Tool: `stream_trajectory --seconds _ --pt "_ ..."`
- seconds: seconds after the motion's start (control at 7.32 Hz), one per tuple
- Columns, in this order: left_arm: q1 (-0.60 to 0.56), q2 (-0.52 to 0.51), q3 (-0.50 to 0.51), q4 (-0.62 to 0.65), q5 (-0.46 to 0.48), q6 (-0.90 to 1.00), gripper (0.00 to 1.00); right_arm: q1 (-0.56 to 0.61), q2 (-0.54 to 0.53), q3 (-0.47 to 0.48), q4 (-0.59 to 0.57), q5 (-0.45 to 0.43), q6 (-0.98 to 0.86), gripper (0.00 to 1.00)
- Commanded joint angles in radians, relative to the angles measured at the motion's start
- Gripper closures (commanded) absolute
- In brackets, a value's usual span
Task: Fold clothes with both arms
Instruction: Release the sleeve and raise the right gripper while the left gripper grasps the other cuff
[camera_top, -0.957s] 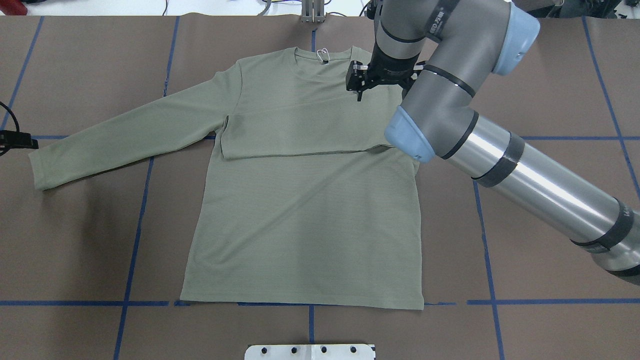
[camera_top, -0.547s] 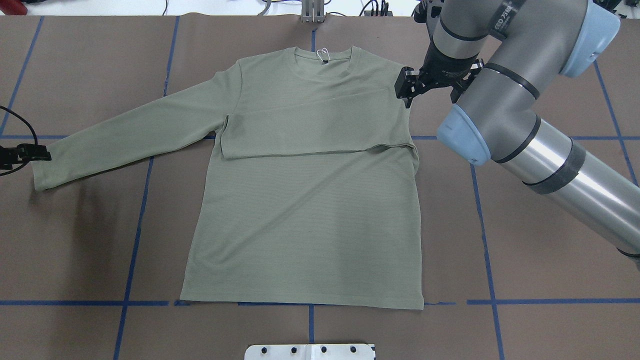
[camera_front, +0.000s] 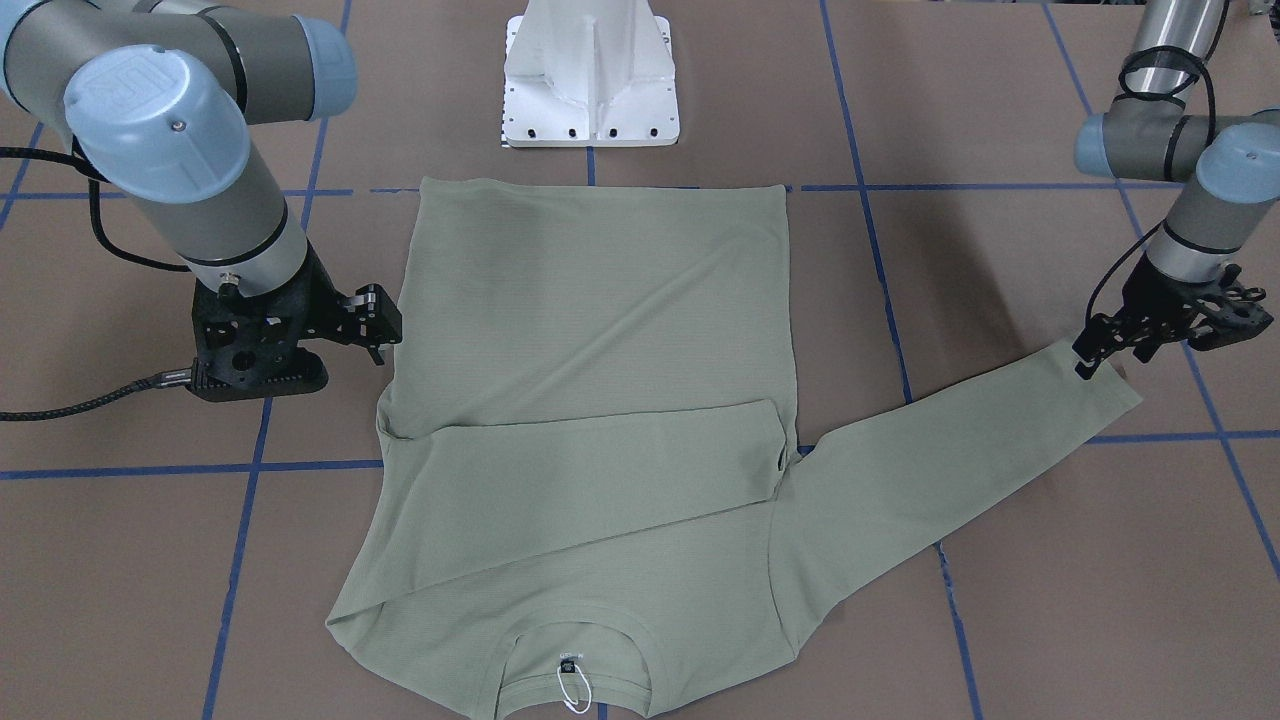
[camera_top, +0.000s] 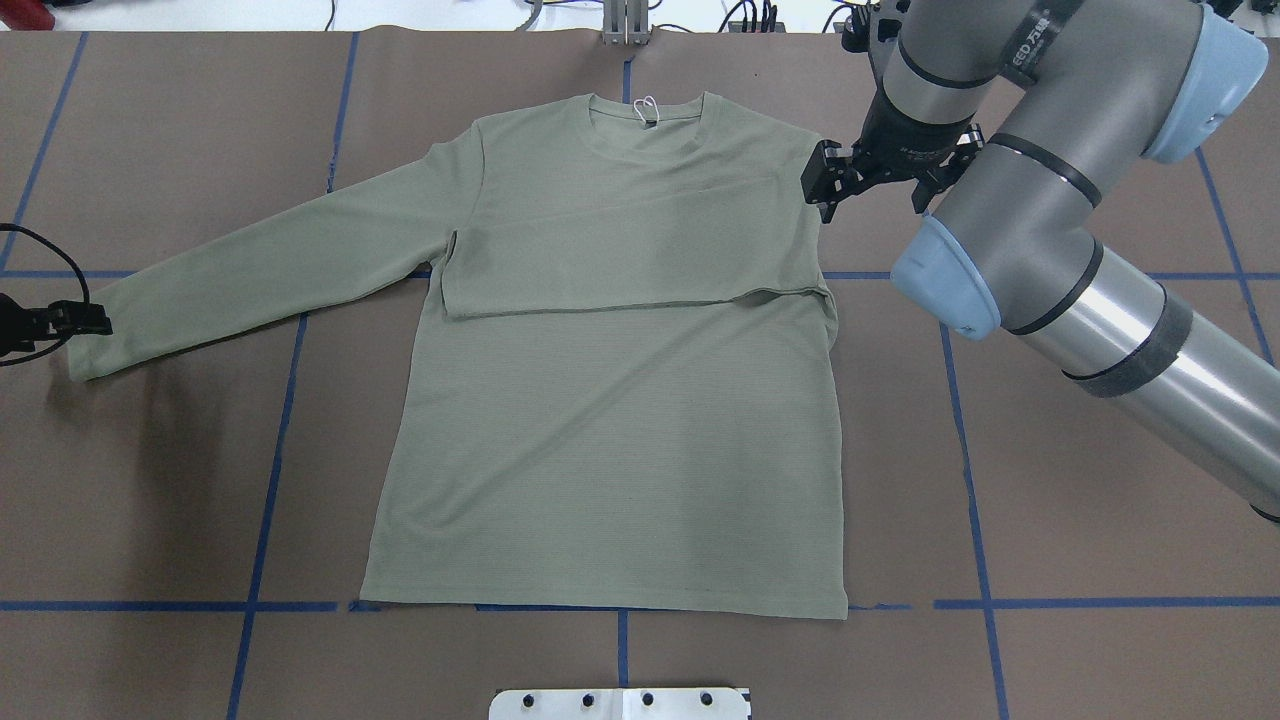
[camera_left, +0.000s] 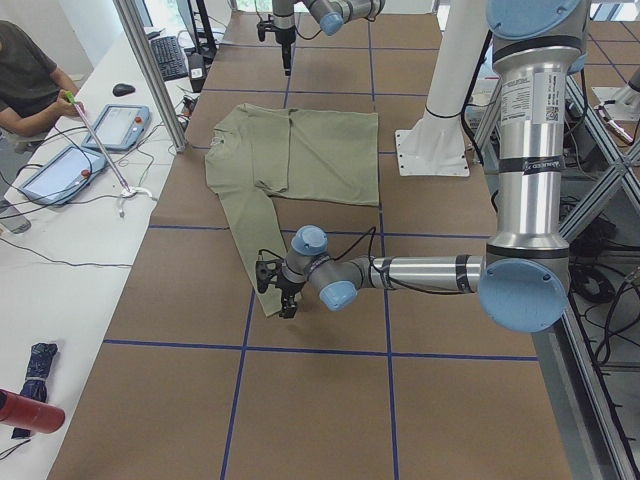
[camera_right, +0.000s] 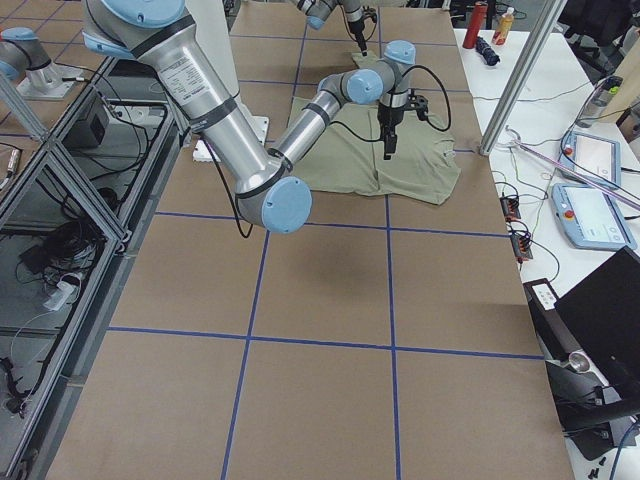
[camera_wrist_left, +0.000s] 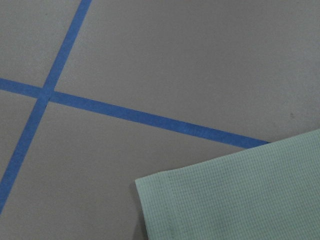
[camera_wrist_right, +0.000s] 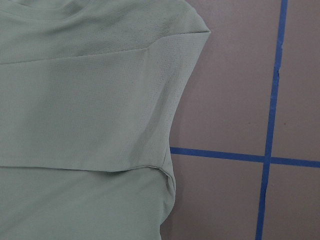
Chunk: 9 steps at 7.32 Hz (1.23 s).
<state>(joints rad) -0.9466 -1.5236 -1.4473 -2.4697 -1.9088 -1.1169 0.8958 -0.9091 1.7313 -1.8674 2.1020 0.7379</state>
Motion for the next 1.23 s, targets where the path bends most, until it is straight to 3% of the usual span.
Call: stream_trajectory --seconds 0.0,0.27,0.68,1.09 --pt "0.017 -0.001 0.004 0.0 0.0 0.0 0.04 0.0 0.001 0.001 0.001 0.0 0.0 0.0" --pt "0.017 0.002 0.002 0.0 -0.003 -0.004 0.3 0.0 0.001 0.004 -0.001 0.001 0.0 0.0" --pt "0.016 0.006 -0.014 0.006 -0.001 0.0 0.96 0.0 0.001 0.011 -0.001 0.001 0.0 0.0" --pt "0.012 0.014 -0.06 0.031 -0.004 0.006 1.0 0.0 -0.001 0.013 -0.001 0.001 0.0 0.0"
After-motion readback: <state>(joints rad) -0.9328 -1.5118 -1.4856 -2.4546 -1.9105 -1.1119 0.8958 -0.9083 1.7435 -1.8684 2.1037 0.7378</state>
